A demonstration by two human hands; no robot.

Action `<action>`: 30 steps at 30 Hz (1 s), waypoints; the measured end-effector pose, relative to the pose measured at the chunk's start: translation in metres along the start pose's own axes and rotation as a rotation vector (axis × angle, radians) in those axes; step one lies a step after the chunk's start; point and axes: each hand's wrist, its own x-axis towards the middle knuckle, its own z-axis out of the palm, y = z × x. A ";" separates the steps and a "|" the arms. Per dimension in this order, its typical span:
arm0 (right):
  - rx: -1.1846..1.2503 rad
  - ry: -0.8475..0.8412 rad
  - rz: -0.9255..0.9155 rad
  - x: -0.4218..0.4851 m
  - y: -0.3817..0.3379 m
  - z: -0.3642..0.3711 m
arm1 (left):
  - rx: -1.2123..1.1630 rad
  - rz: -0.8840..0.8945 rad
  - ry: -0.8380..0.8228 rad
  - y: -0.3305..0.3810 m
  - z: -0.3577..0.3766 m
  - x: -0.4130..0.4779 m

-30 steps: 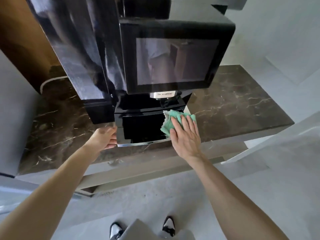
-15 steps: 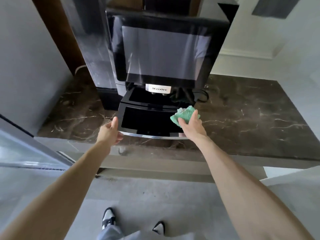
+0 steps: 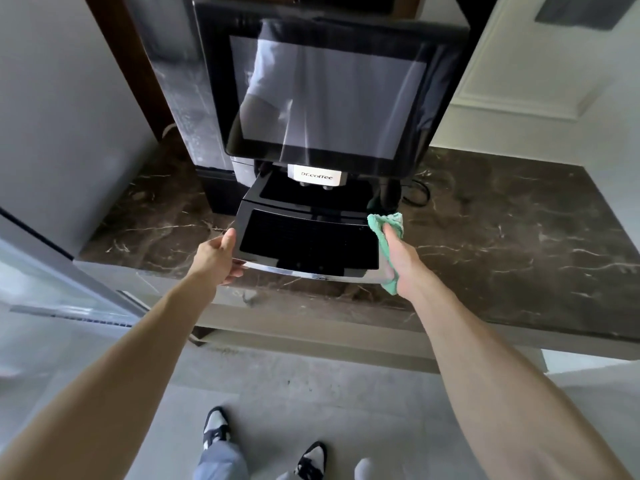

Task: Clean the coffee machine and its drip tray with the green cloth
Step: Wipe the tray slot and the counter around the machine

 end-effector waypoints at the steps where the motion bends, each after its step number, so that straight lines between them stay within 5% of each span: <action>1: 0.039 -0.005 -0.010 -0.002 0.007 0.000 | 0.010 0.017 0.009 -0.001 0.001 0.001; 12: 0.343 0.185 -0.102 -0.055 0.067 0.029 | -0.087 -0.055 -0.074 -0.003 -0.005 0.002; 24: 0.649 0.357 -0.004 -0.084 0.057 0.117 | -0.097 -0.153 -0.477 -0.002 -0.039 0.013; 30: 0.659 0.409 -0.006 -0.092 0.049 0.203 | 0.084 -0.152 -0.578 0.008 -0.056 0.030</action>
